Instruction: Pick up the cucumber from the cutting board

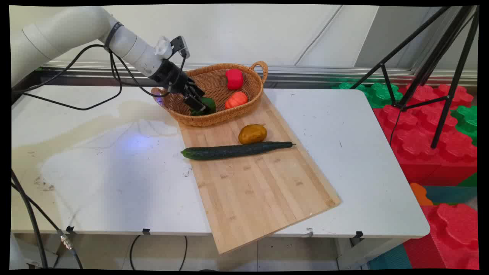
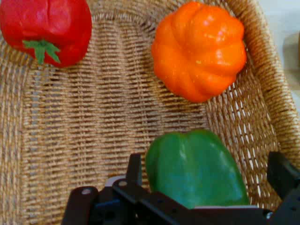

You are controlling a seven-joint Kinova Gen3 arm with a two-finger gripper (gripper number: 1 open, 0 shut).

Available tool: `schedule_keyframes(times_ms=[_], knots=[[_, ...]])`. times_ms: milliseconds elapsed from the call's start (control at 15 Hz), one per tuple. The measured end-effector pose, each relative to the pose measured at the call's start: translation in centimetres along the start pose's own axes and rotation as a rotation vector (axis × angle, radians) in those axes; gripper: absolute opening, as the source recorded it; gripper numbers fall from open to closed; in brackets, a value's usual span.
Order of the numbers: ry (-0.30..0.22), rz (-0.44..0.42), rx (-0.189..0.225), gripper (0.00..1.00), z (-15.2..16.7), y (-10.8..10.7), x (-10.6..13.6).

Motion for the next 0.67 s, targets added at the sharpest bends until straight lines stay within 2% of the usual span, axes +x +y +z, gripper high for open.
schedule_keyframes(times_ms=[267, 667], knots=[[0.028, 0.032, -0.003, 1.0, -1.1, 0.0, 0.5], [0.072, 0.088, -0.015, 1.0, -5.0, 1.1, 0.7]])
